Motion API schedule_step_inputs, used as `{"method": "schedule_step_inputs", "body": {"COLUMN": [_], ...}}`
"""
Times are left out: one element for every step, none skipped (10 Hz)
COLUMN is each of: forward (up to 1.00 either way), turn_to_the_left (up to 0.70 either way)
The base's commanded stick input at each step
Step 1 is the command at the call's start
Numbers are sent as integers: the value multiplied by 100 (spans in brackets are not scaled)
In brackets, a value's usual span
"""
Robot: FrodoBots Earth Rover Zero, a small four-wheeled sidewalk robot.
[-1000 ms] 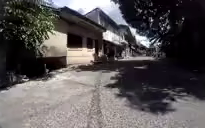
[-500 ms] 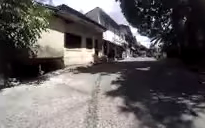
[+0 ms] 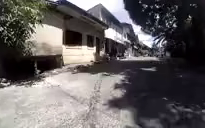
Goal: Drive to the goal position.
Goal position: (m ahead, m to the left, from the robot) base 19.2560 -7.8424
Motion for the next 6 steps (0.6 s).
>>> {"method": "schedule_step_inputs", "body": {"forward": [85, 85, 85, 85, 85, 85], "turn_to_the_left": [-15, -31, -34, -34, -34, -34]}}
